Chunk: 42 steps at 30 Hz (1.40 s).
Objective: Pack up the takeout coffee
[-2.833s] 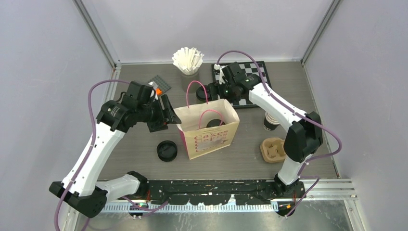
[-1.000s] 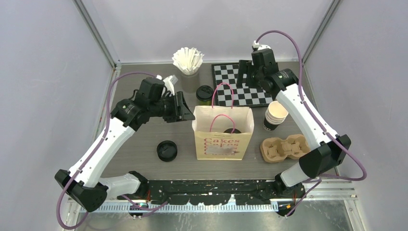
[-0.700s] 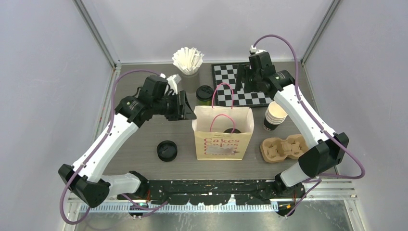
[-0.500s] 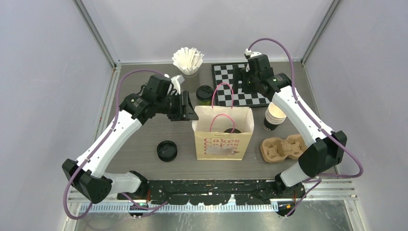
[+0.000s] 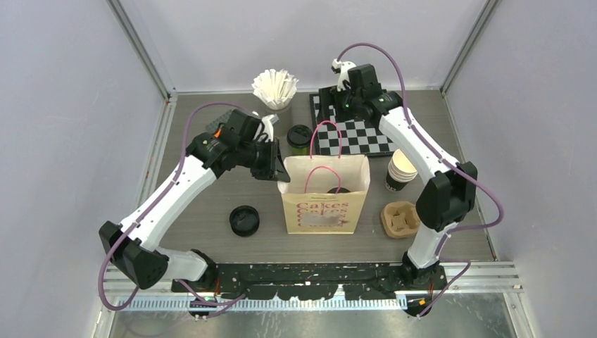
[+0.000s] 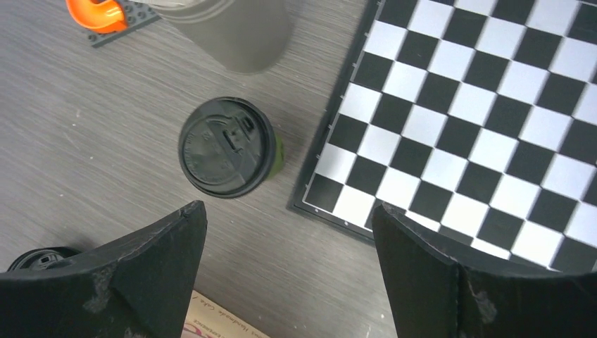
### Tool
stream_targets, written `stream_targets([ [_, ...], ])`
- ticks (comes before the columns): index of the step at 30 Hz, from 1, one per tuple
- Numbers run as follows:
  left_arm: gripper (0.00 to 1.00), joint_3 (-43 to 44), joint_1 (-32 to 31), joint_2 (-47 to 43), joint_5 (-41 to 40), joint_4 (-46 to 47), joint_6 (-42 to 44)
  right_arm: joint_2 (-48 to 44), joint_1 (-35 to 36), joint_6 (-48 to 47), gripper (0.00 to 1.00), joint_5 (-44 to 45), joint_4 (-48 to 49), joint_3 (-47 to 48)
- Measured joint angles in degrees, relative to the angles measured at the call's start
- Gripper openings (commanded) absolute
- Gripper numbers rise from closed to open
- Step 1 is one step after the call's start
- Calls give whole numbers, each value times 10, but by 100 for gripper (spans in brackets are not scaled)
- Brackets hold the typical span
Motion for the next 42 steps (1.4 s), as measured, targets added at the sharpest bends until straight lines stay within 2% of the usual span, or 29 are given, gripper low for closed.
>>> stream_targets([
  [2, 0, 5, -1, -6, 0, -13, 3, 21, 0, -5, 91, -24, 2, 19],
  [13, 0, 5, -2, -60, 29, -77, 5, 67, 25, -48, 93, -61, 16, 45],
  [29, 0, -48, -2, -101, 78, -105, 60, 146, 110, -130, 94, -2, -44, 109],
  [42, 0, -32, -2, -81, 85, -115, 92, 222, 119, -158, 97, 41, -57, 179],
])
